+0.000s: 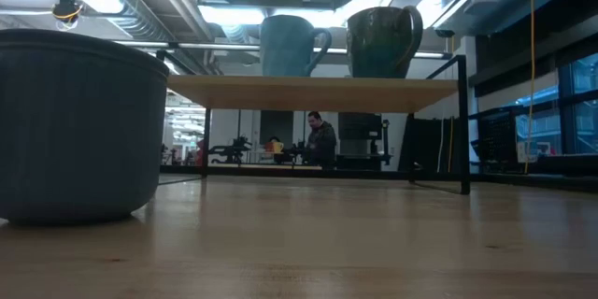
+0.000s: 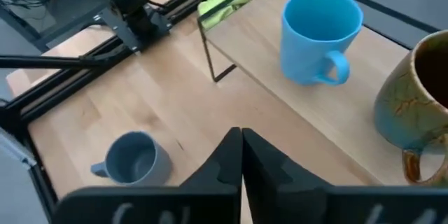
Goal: Stack small to large cups/mugs on shelf
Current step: Put the blue mug on the shelf
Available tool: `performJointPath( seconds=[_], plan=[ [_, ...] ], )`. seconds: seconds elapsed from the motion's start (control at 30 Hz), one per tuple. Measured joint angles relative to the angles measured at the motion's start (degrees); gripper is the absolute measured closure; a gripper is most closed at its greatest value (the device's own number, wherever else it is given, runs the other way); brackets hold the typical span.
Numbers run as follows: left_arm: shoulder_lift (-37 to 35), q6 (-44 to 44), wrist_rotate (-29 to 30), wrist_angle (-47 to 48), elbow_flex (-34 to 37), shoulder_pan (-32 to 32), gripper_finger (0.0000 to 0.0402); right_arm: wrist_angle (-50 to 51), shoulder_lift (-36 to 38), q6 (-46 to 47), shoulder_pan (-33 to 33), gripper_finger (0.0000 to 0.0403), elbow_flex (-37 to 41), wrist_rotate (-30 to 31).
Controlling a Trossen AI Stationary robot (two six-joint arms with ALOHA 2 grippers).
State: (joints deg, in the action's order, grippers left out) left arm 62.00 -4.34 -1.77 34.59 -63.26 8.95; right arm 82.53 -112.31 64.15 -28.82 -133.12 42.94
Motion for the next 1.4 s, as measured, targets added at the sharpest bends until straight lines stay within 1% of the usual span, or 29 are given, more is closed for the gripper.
performJointPath(
  seconds=[0.13,0.27,0.4,0.43,0.5,0.6,0.67,0.73,0.83,0.9,1.0,1.1,1.2,1.33,1.4],
  plan=[
    [-0.02,0.2,-0.22,2.96,0.0,1.51,0.0397,-0.01,0.0,1.22,2.08,0.0399,-0.02,-0.13],
    [-0.02,-0.4,0.24,2.27,0.0,3.22,0.0395,-0.61,0.0,1.59,4.51,0.04,-0.03,-0.15],
    [1.06,0.37,0.08,1.82,0.28,6.61,0.04,-0.74,0.0,1.29,7.16,0.0401,-0.07,-0.56],
    [1.32,0.82,-0.66,1.47,1.0,7.55,0.04,-0.79,0.0,1.11,7.74,0.0401,-0.07,-0.82],
    [1.44,1.33,-3.99,0.06,3.04,9.33,0.0398,-1.24,0.0,0.05,8.76,0.0401,-0.07,-1.43],
    [1.42,3.44,-8.93,-4.36,6.63,11.72,0.0394,-1.35,0.0,-0.18,10.23,0.0401,-0.07,-3.35],
    [1.42,5.53,-11.53,-7.55,9.16,13.34,0.0395,-1.22,0.0,-0.21,11.38,0.0401,-0.07,-5.37],
    [1.42,7.34,-15.78,-11.85,11.43,15.07,0.0399,-0.72,0.0,-0.18,12.68,0.0402,-0.07,-7.92],
    [1.42,9.95,-20.37,-16.16,13.31,17.23,0.04,0.76,0.0,-0.17,14.85,0.0402,-0.07,-11.55],
    [1.42,10.19,-20.77,-17.15,13.79,18.28,0.0397,1.42,0.0,-0.18,16.22,0.0402,-0.07,-14.0],
    [1.42,10.23,-21.44,-17.27,14.21,19.27,0.0395,3.55,-0.02,-0.33,17.81,0.0402,0.01,-15.42],
    [1.4,10.74,-22.66,-17.34,14.21,19.67,0.0399,4.21,-0.06,-0.65,19.74,0.0403,1.52,-18.75],
    [1.4,12.28,-23.89,-18.2,14.21,19.94,0.04,3.25,-0.2,-2.58,21.23,0.0403,3.37,-20.65],
    [1.4,13.0,-24.95,-18.18,14.21,19.92,0.0394,-0.28,-0.22,-5.47,22.1,0.0403,5.26,-21.59],
    [1.4,13.0,-25.0,-17.95,14.21,19.92,0.0393,-1.11,-0.2,-6.63,22.2,0.0403,5.27,-20.17]
  ],
)
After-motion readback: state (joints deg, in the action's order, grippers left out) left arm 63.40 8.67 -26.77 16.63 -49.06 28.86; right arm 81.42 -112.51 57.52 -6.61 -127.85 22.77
